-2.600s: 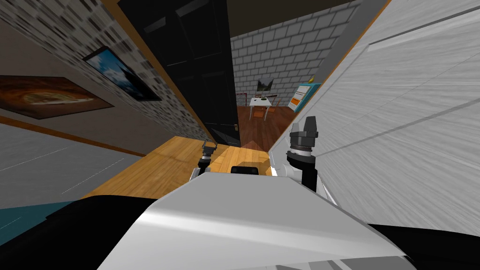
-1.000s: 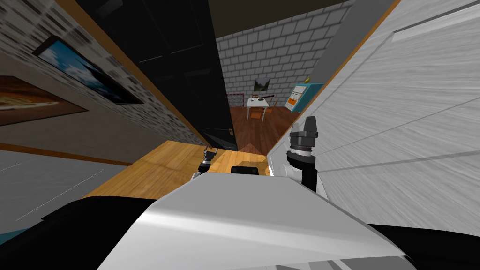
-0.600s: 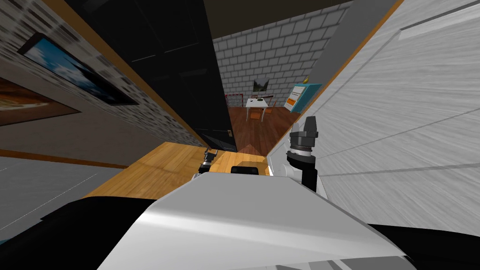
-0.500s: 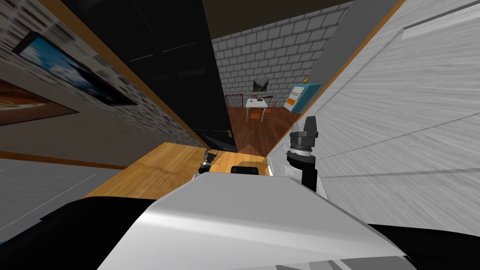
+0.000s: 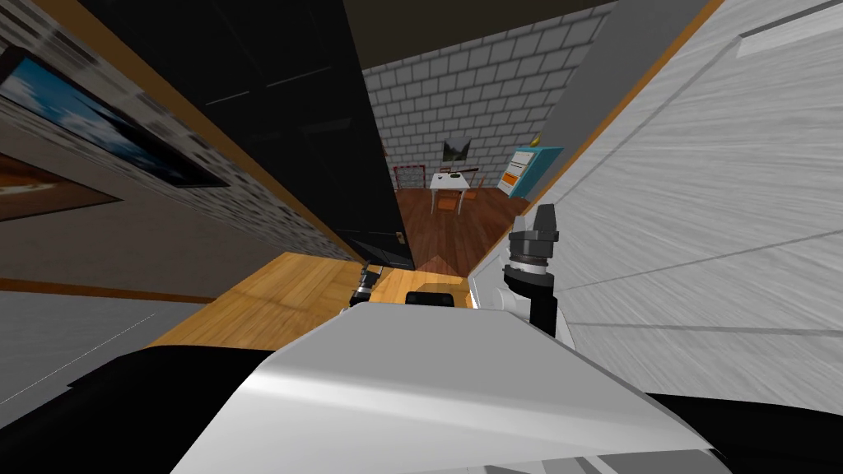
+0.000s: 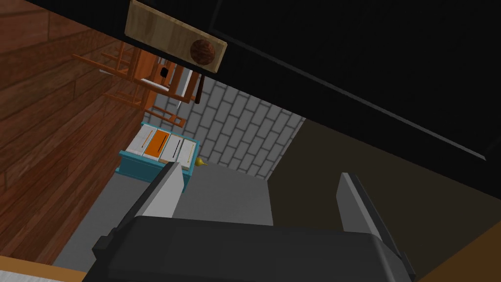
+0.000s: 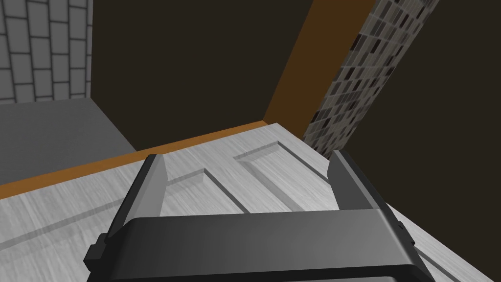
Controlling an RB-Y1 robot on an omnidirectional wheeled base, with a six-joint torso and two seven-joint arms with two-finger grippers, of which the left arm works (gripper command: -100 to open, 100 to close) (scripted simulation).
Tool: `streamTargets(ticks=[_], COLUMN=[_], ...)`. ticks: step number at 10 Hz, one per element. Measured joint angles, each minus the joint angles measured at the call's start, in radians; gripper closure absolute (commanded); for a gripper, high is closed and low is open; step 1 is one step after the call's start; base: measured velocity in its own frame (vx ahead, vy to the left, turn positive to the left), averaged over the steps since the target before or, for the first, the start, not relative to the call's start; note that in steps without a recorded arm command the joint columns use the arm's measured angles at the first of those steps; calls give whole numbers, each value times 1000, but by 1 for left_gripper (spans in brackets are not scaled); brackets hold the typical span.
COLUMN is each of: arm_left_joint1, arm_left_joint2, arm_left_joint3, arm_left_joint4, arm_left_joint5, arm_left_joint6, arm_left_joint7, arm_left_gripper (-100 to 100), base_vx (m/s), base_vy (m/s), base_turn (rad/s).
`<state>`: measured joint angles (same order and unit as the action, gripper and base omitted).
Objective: Pull the door open
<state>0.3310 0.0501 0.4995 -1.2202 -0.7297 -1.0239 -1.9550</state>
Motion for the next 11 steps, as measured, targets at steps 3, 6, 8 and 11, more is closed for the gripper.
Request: streamTargets(ticks=[3, 6, 8, 11], arm_left_joint1=[-4, -12, -13, -19], arm_left_joint2=[-9, -11, -16, -23], arm_left_joint3=[19, 33, 44, 61], arm_left_joint4=[36, 69, 90, 128], arm_left_joint5=[-26, -42, -55, -74], arm_left_joint6=[-19, -33, -46, -66], arm_left_joint7=[-86, -151, -204, -282], arm_left_gripper=[-100, -100, -100, -100], base_vx=[96, 77, 96, 99], base_vy=[-17, -5, -11, -8], base_turn=[-18, -19, -14, -19])
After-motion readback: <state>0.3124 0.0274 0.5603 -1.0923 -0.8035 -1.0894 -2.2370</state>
